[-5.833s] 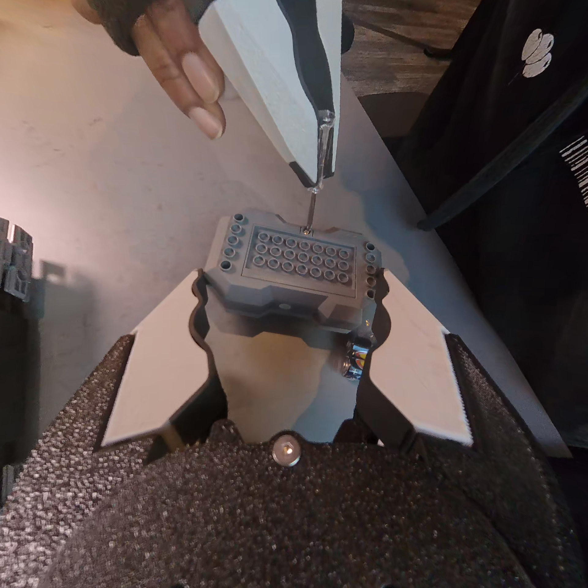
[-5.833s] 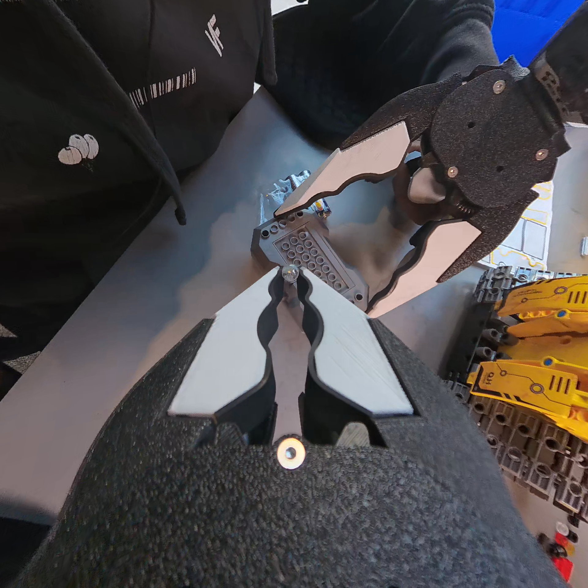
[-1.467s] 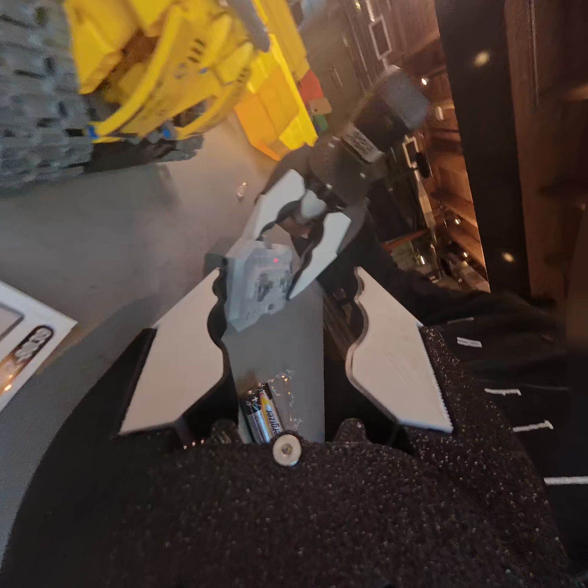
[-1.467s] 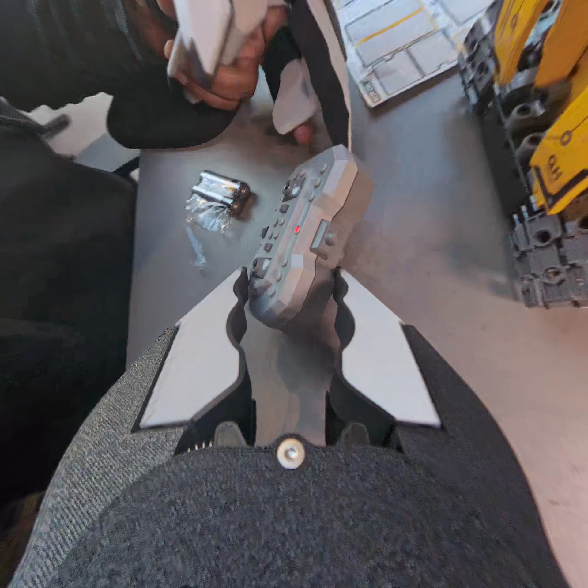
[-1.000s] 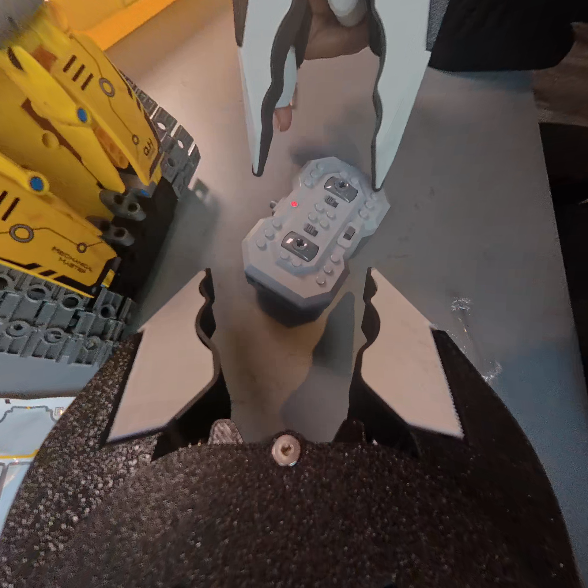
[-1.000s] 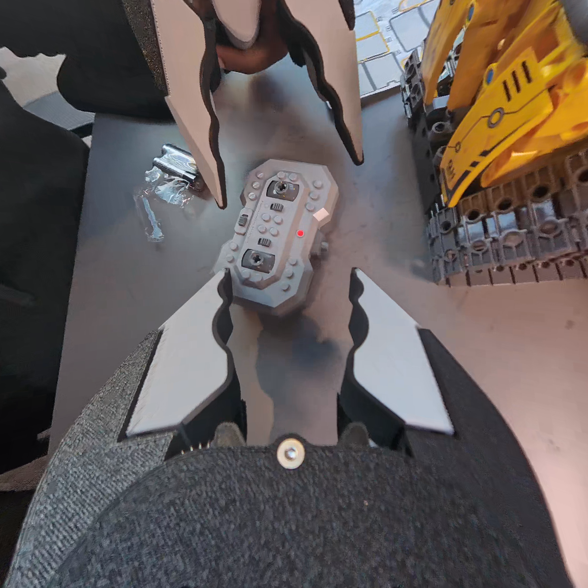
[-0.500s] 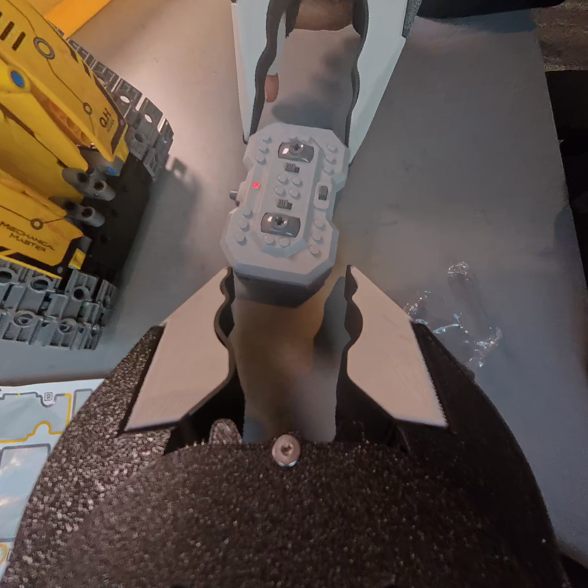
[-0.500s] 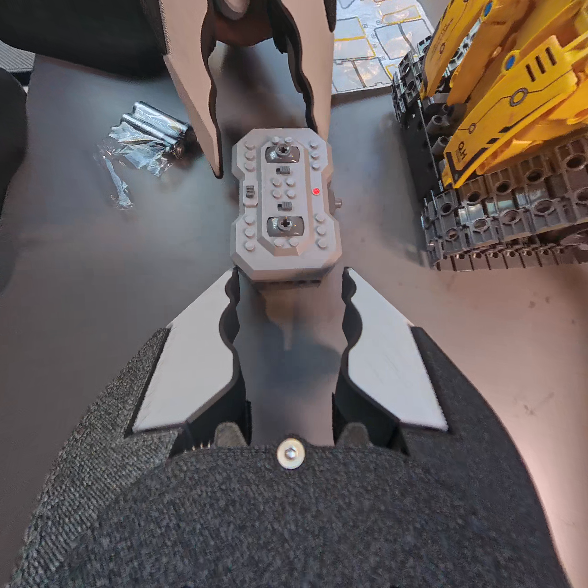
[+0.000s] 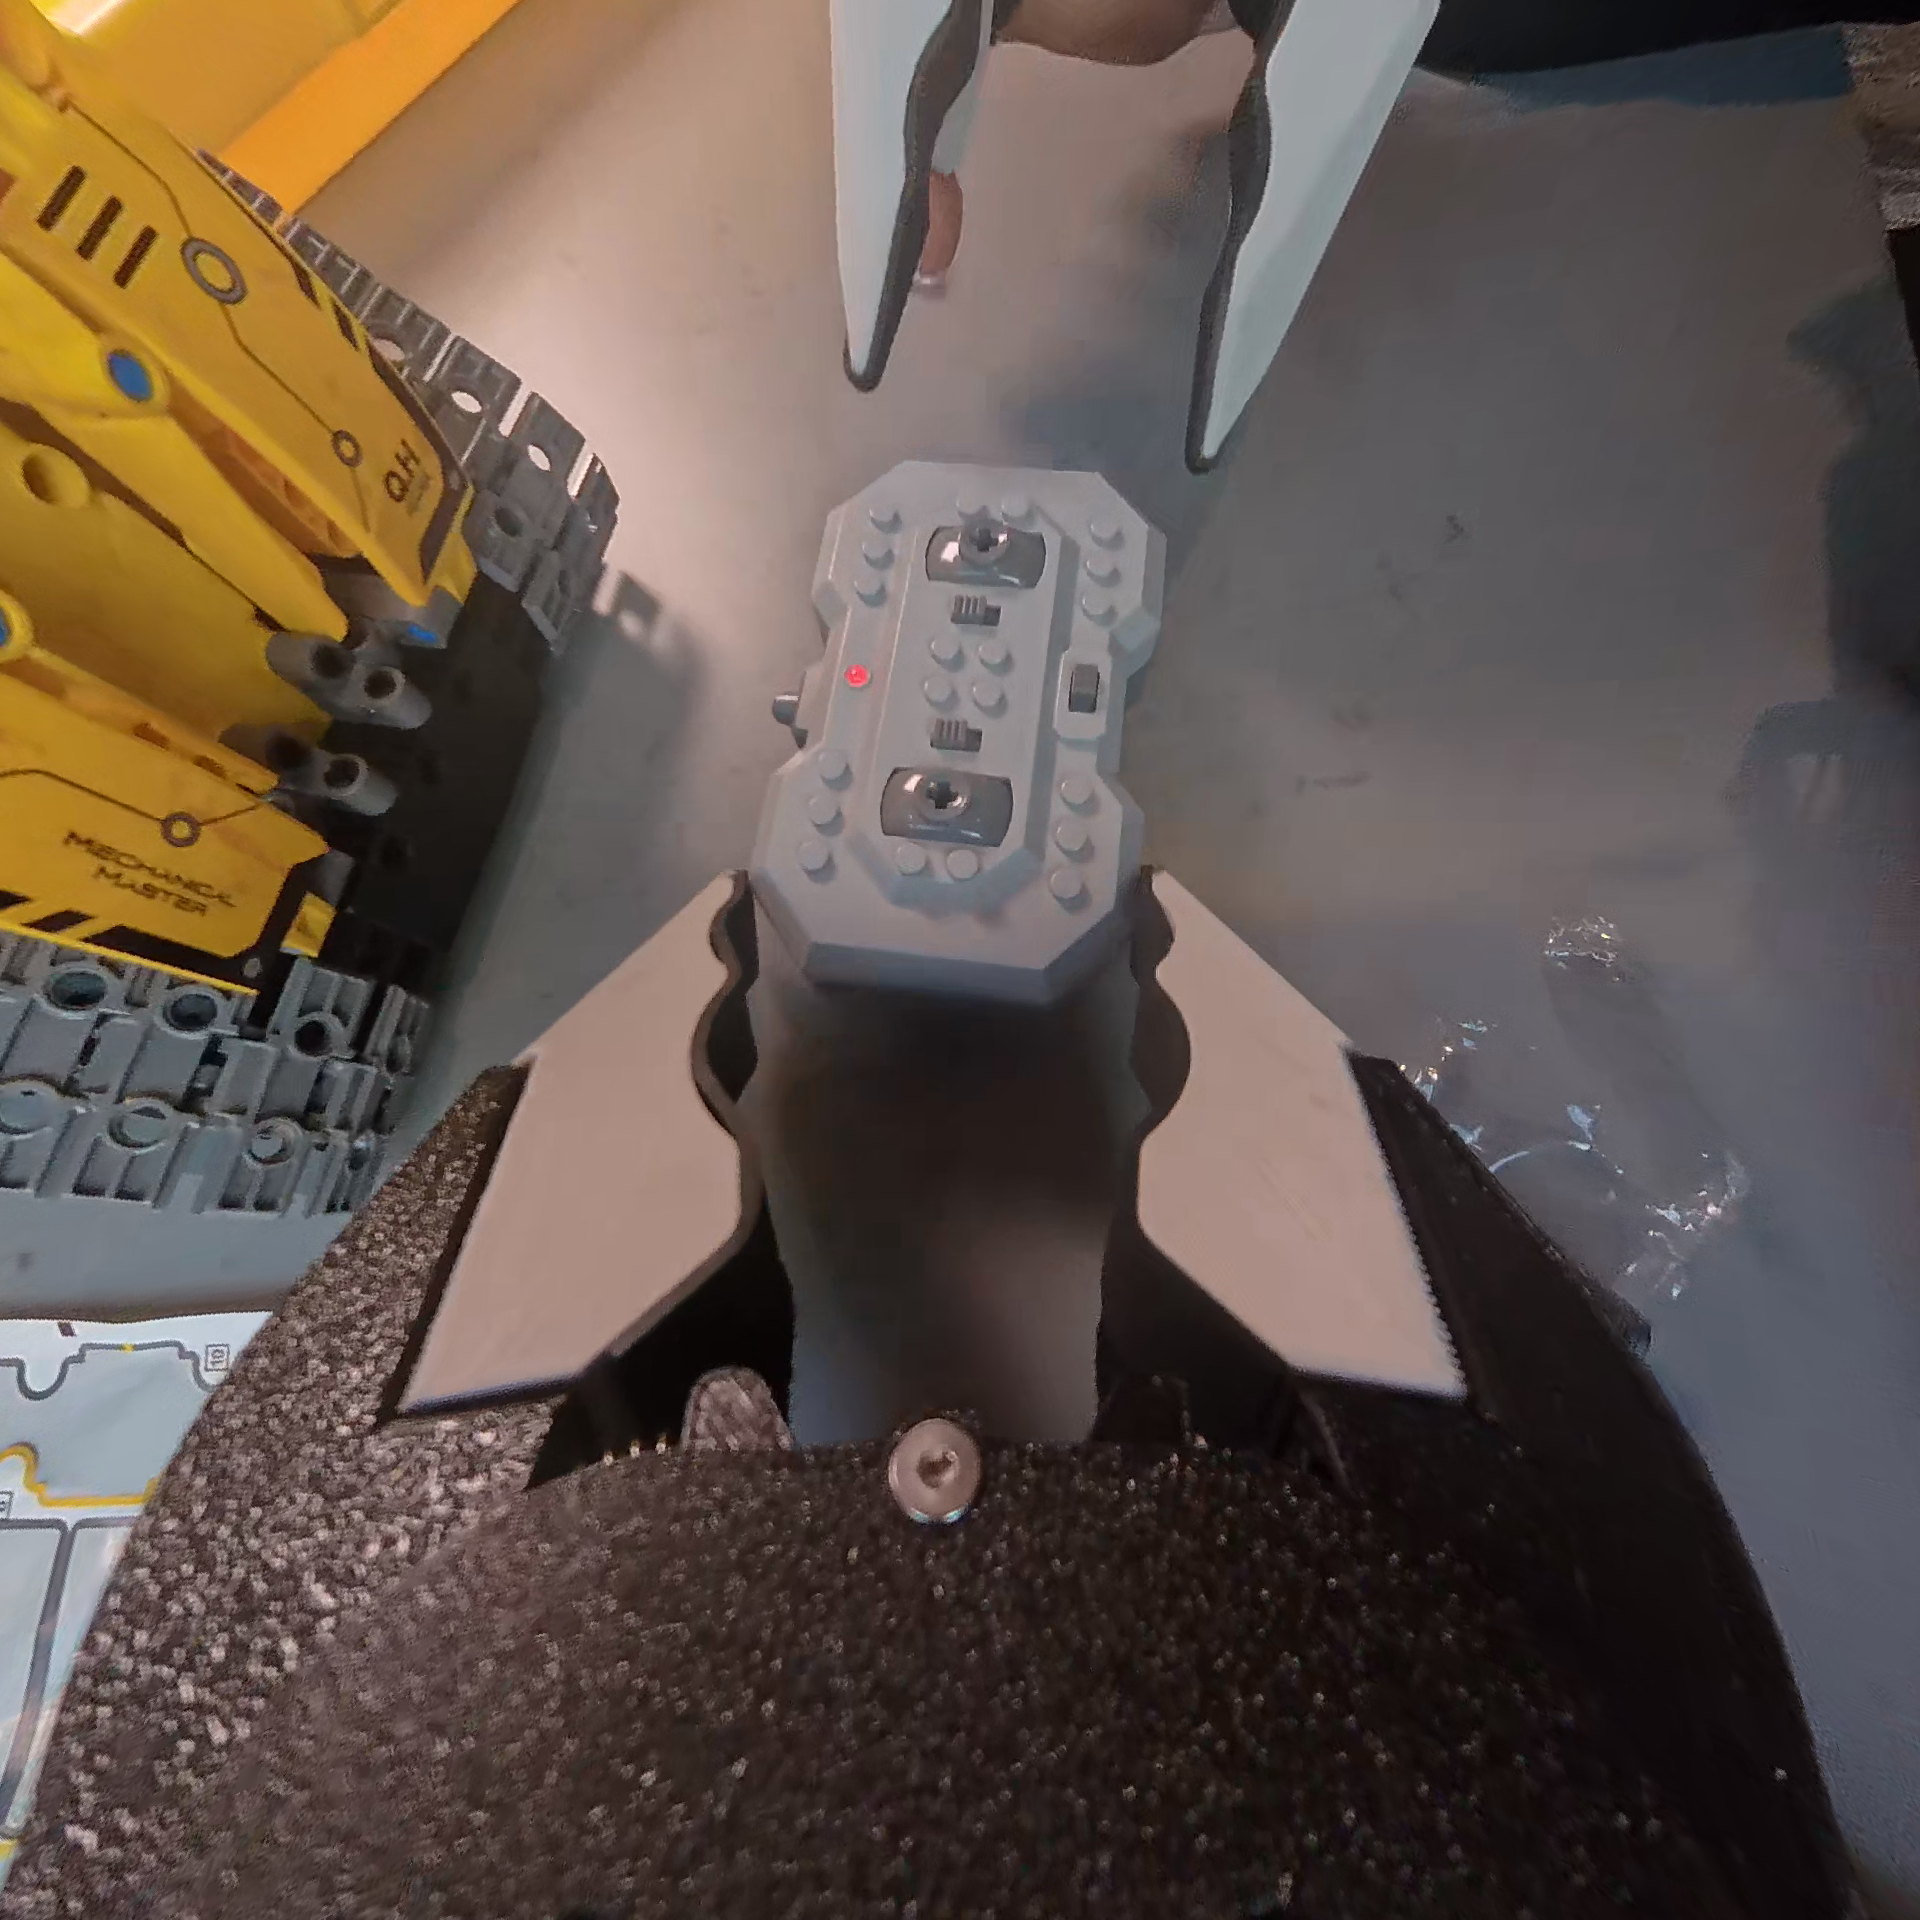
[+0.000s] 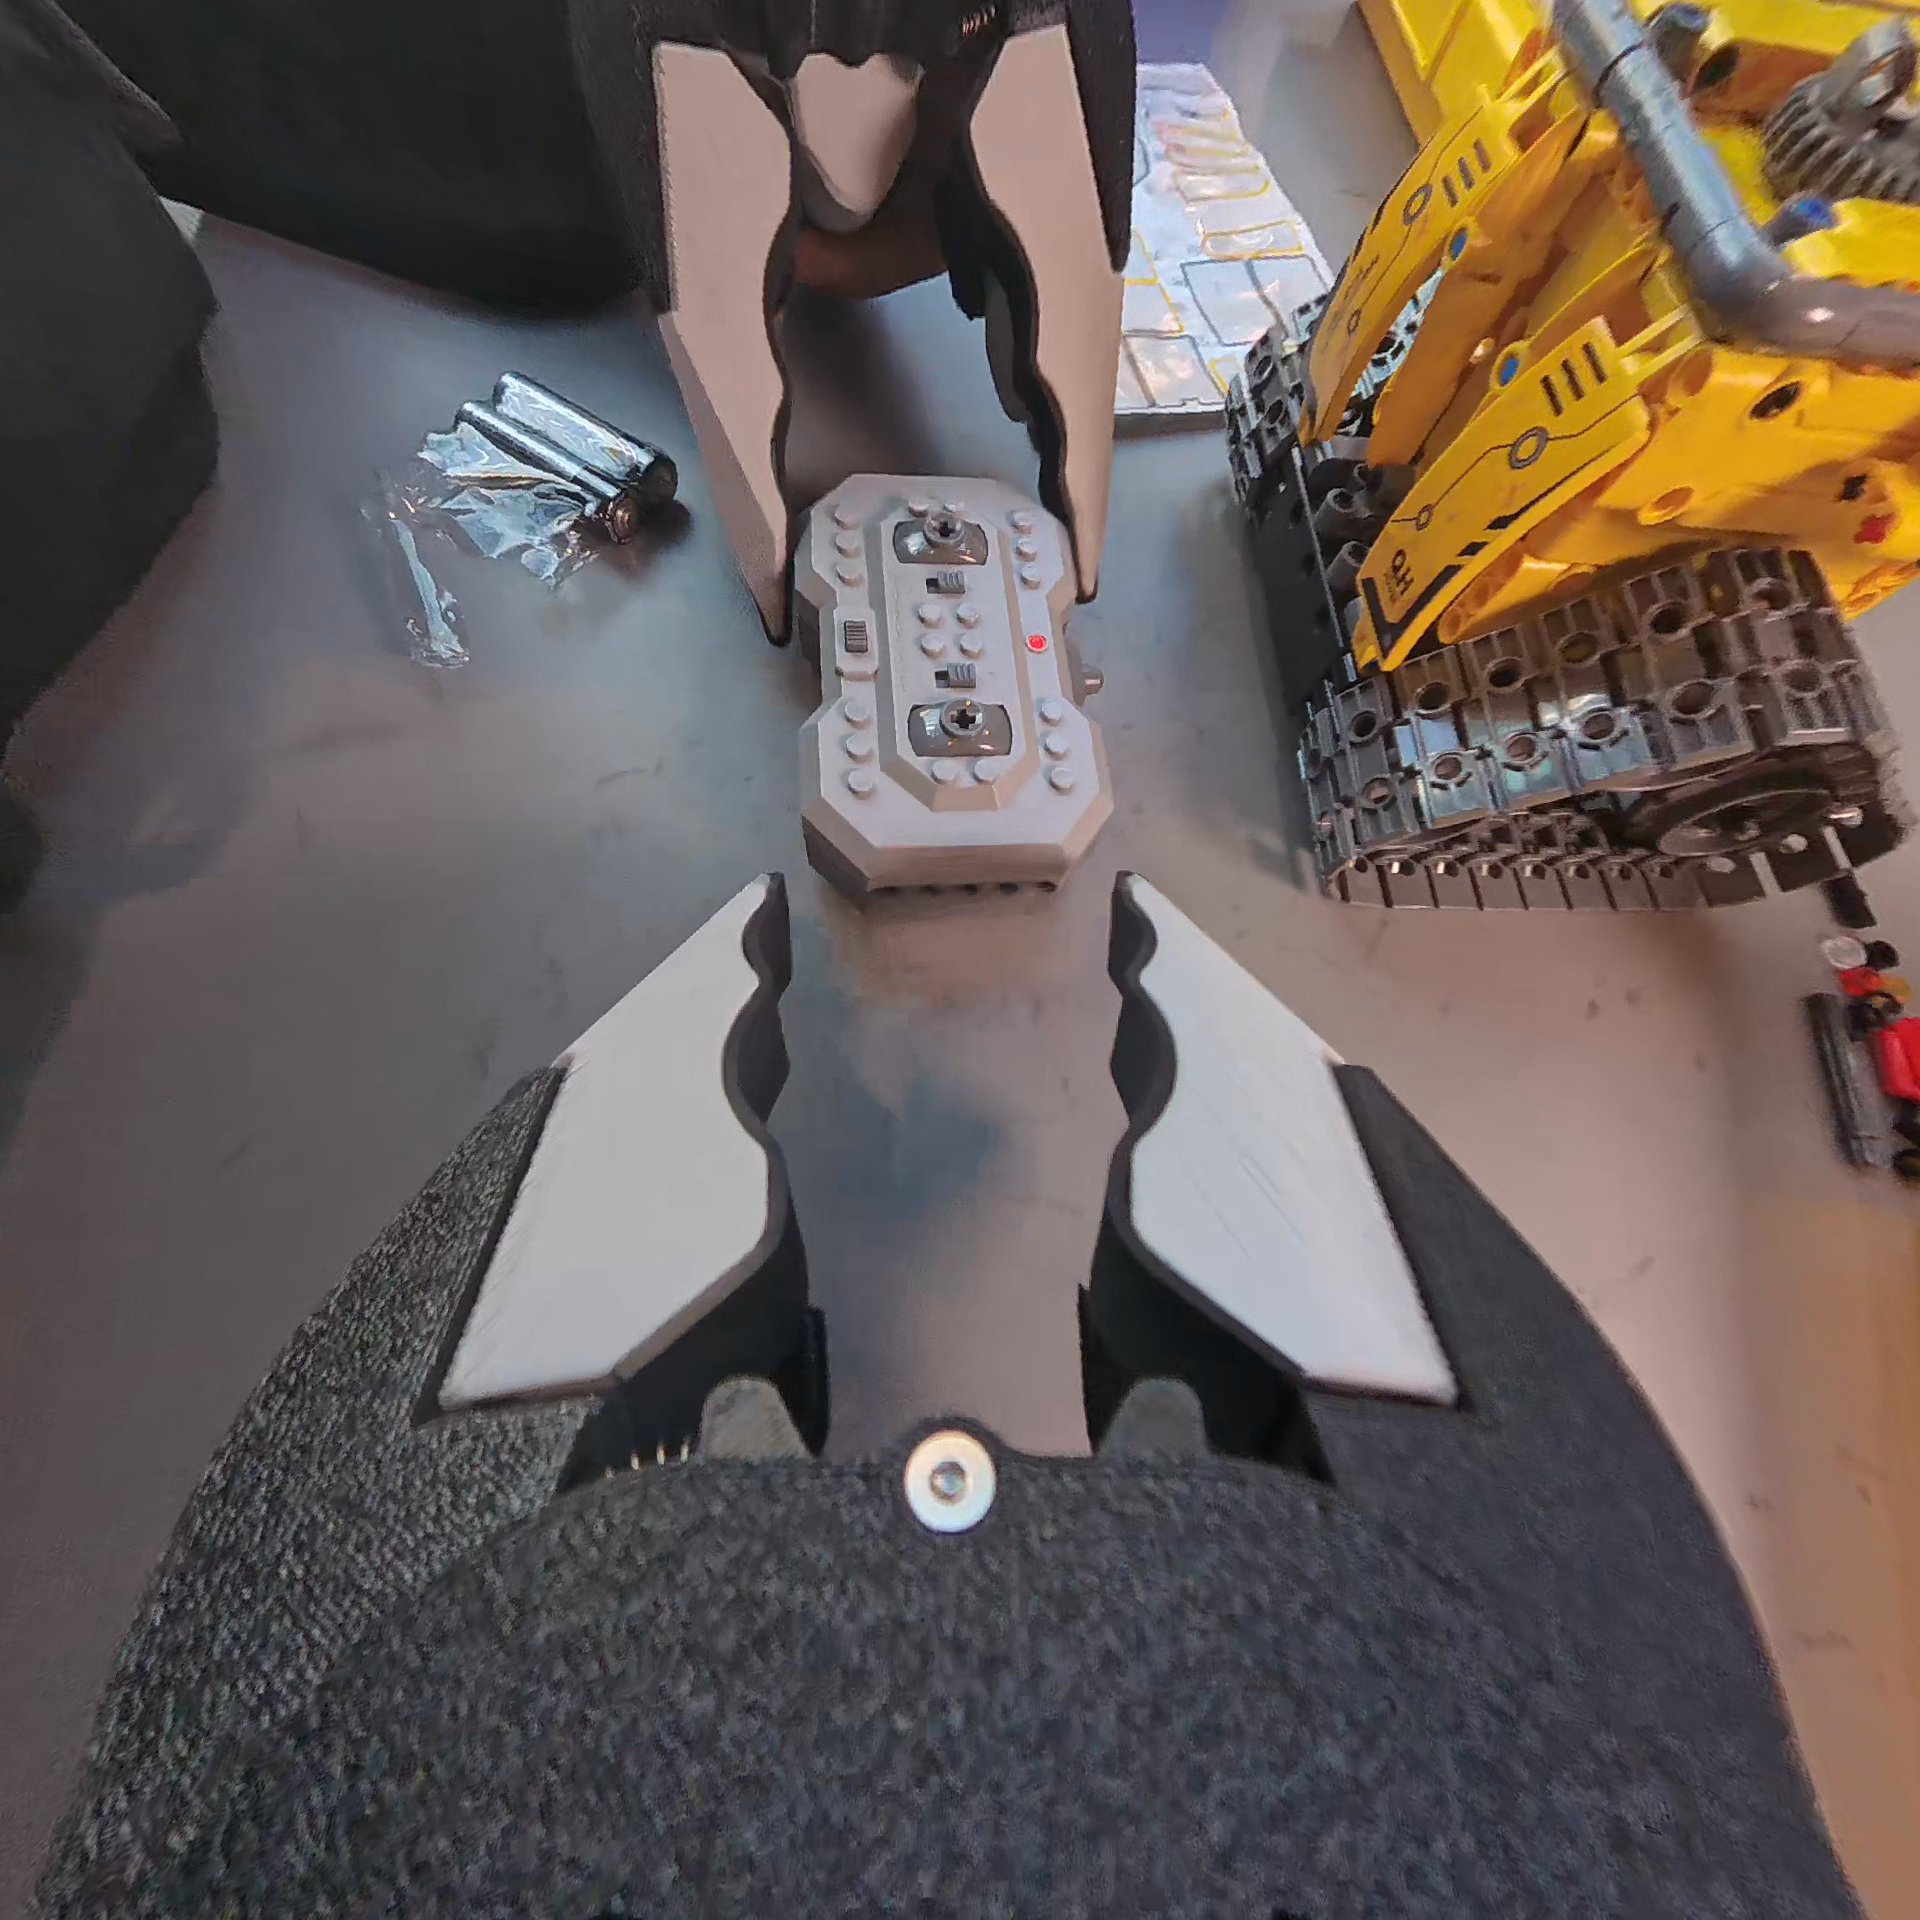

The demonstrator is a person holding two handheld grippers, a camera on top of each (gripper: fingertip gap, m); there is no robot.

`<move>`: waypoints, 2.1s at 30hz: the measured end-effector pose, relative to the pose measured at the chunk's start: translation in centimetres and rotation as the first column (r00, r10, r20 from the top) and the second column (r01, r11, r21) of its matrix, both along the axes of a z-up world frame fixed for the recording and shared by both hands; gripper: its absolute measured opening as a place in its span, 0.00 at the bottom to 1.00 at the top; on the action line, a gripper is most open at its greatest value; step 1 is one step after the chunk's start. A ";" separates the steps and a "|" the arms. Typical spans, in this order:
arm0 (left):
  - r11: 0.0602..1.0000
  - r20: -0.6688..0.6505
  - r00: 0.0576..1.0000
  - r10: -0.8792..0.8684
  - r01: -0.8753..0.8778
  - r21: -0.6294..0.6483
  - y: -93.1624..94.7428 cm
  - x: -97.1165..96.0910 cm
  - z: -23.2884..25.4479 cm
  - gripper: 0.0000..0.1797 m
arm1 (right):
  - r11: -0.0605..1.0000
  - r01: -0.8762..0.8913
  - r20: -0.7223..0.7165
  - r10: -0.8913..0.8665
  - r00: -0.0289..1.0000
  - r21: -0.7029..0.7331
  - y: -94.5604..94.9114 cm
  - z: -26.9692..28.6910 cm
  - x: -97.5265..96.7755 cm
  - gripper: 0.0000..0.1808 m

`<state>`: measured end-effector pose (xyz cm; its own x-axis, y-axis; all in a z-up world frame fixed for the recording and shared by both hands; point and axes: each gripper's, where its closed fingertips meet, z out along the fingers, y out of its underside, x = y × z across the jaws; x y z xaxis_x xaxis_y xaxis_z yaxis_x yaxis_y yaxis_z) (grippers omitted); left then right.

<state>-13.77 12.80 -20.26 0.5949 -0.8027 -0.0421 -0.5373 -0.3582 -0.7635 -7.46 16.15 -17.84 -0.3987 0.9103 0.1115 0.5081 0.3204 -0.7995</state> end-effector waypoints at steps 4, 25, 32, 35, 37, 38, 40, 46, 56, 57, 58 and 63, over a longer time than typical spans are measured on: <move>1.000 0.008 1.000 0.014 -0.014 -0.010 0.0 0.0 0.0 0.40 | 0.999 0.000 -0.076 -0.004 0.997 -0.048 -1.4 2.1 -0.2 0.21; 0.997 0.013 0.997 0.074 -0.074 -0.020 0.1 0.2 0.0 0.39 | 0.986 0.162 -0.019 -0.161 0.987 0.026 -4.9 0.3 -3.4 0.12; 0.998 0.021 0.998 0.061 -0.061 -0.027 0.1 0.2 0.0 0.39 | 0.989 0.076 0.033 -0.081 0.996 0.126 -5.0 0.4 -3.2 0.15; 0.998 0.012 0.999 0.053 -0.053 -0.018 0.1 0.3 0.0 0.39 | 0.983 -0.018 0.028 0.013 1.000 0.181 -5.9 0.8 -3.8 0.18; 0.999 0.011 0.999 0.052 -0.052 -0.016 0.0 0.4 0.0 0.39 | 0.969 -0.058 0.084 0.038 0.996 0.241 -5.7 0.0 -3.9 0.18; 0.999 0.008 0.999 0.051 -0.051 -0.013 0.0 0.3 -0.1 0.39 | 0.962 -0.075 0.094 0.052 0.994 0.264 -5.5 -0.1 -3.9 0.18; 0.999 0.008 0.999 0.051 -0.050 -0.013 0.0 0.3 -0.1 0.39 | 0.958 -0.108 0.119 0.078 0.990 0.266 -5.7 -0.2 -3.7 0.18; 0.999 0.009 0.999 0.034 -0.033 -0.015 -0.2 0.5 -0.1 0.39 | 0.899 -0.214 0.181 0.155 0.971 0.382 -5.9 -0.5 -3.0 0.20; 0.998 0.019 0.999 0.051 -0.050 -0.027 -0.2 -0.9 -0.1 0.39 | 0.799 -0.349 0.295 0.225 0.929 0.490 -5.1 -2.5 0.1 0.10; 0.999 0.011 0.999 0.050 -0.049 -0.017 -0.2 -0.9 -0.1 0.39 | 0.819 -0.327 0.275 0.215 0.937 0.472 -5.1 -1.9 0.2 0.11; 0.999 0.012 0.999 0.046 -0.046 -0.019 -0.2 -0.8 -0.1 0.39 | 0.842 -0.299 0.225 0.218 0.950 0.448 -5.5 -0.9 -0.1 0.11; 0.999 0.013 0.999 0.031 -0.031 -0.020 -0.3 -0.4 -0.1 0.39 | 0.861 -0.192 0.091 0.169 0.981 0.470 -5.2 0.7 -2.1 0.19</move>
<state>-14.14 12.53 -20.35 0.6197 -0.7846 -0.0181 -0.5156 -0.3896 -0.7631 -9.52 10.95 -17.16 -0.5662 0.6632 0.4894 0.4361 0.7449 -0.5049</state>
